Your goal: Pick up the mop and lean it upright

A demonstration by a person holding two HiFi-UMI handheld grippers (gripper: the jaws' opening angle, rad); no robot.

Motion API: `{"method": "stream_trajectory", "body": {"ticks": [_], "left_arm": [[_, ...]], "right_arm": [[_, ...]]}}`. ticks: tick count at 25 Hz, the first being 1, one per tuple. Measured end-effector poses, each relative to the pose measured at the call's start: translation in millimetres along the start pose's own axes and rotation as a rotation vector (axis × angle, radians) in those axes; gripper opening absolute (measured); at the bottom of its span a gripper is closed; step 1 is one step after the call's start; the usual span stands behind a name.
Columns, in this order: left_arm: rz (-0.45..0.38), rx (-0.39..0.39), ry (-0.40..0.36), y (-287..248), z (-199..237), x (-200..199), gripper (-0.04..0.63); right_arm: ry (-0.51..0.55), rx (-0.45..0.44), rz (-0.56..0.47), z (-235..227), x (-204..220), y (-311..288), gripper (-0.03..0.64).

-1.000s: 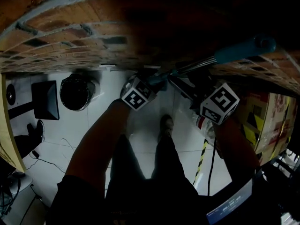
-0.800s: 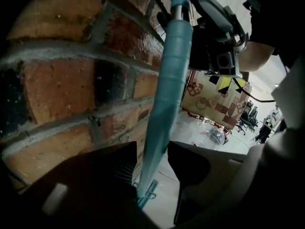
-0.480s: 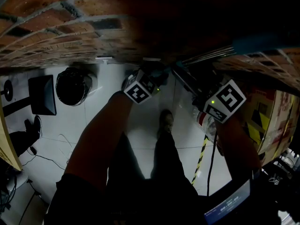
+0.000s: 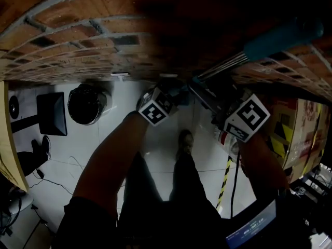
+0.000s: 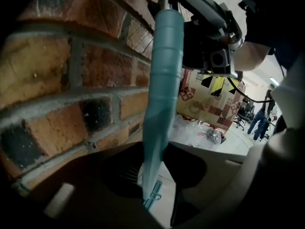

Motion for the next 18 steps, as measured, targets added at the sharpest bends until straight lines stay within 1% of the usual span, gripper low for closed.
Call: {"method": "stream_trajectory", "body": {"ticks": [4, 8, 11, 18], "left_arm": [[-0.023, -0.02, -0.005, 17, 0, -23, 0.133], [-0.003, -0.018, -0.022, 32, 1, -33, 0.133], [-0.016, -0.032, -0.038, 49, 7, -54, 0.132], [-0.035, -0.041, -0.049, 90, 4, -98, 0.132]], "right_arm": [[0.018, -0.007, -0.001, 16, -14, 7, 0.127], [0.04, -0.007, -0.024, 31, -34, 14, 0.127], [0.046, -0.009, -0.043, 42, -52, 19, 0.127], [0.053, -0.019, -0.045, 76, -92, 37, 0.127]]}}
Point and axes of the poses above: the fingertips, and each gripper's own axes: y backward along the fingers, z to its left, x out of its underside, the point moved 5 cm from there along y, backward along the fingers, and after that the axes turned 15 degrees about -y, right-handed, at the moved point
